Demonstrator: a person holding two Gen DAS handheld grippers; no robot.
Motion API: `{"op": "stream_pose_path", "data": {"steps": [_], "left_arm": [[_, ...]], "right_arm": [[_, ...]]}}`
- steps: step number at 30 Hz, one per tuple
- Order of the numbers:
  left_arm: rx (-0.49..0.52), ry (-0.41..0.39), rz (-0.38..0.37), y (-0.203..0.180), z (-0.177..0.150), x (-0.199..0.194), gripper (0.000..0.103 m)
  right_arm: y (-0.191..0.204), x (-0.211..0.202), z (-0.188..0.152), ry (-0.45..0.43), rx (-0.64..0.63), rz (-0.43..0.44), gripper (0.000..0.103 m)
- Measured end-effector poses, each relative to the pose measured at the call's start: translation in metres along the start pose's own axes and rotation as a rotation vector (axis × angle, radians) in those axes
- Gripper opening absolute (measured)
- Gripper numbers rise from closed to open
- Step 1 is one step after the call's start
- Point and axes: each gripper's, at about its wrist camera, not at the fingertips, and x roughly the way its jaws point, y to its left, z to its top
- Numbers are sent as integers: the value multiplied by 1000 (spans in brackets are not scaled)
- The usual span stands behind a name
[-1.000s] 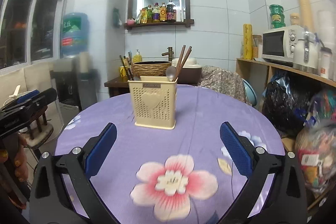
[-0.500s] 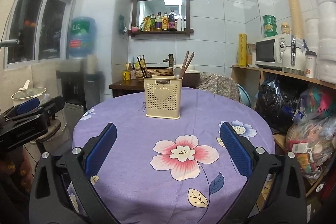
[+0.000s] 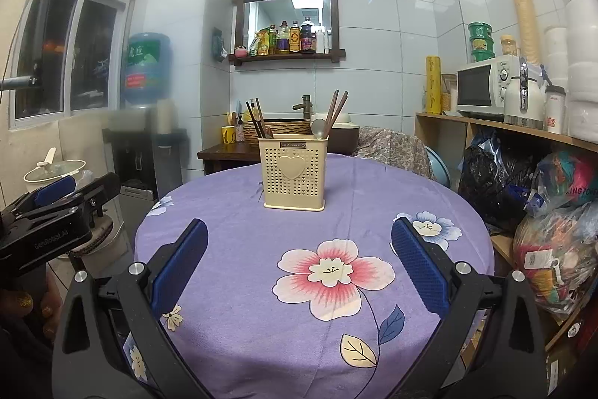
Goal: Organize utensils
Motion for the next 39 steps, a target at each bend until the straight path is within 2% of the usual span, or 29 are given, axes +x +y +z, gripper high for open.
{"op": "stream_pose_path", "data": {"steps": [39], "left_arm": [[-4,6,8,2,0,-2,98]], "right_arm": [[2,-2,2,0,0,4,97]]}}
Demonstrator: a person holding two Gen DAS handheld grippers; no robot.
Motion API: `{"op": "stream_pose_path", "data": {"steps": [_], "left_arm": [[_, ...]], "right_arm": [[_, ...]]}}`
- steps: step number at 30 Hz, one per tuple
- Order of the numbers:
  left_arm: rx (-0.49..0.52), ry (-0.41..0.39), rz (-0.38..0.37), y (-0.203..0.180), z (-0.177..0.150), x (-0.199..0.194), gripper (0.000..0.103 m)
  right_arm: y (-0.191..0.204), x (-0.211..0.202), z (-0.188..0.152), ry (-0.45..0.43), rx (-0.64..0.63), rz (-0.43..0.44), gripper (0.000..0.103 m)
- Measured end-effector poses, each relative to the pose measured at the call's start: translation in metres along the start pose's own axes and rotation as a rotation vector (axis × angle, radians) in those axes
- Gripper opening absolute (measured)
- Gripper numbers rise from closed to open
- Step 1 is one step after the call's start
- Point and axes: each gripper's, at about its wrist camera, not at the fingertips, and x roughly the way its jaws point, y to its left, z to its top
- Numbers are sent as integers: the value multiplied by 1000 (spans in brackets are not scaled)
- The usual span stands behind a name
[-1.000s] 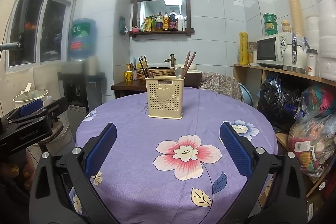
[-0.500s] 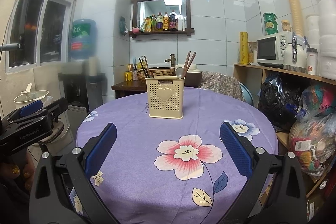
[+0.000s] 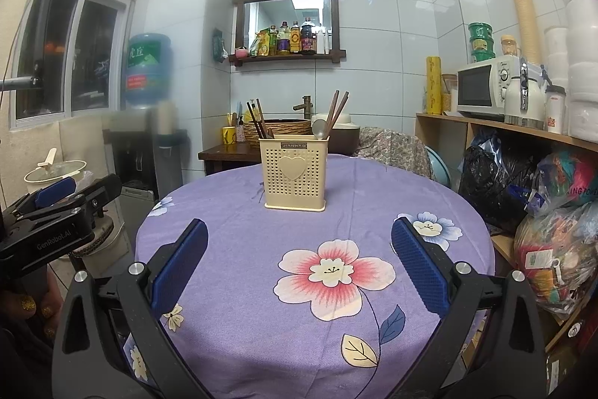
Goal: Organize utensils
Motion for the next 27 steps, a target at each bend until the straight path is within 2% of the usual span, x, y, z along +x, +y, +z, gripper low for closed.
{"op": "stream_pose_path", "data": {"steps": [16,27], "left_arm": [[-2,1,1,0,2,1,98],[0,46,16,-1,3,6,98]], "right_arm": [[0,1,0,-2,0,-9,97],[0,3,0,0,2,-6,97]]}}
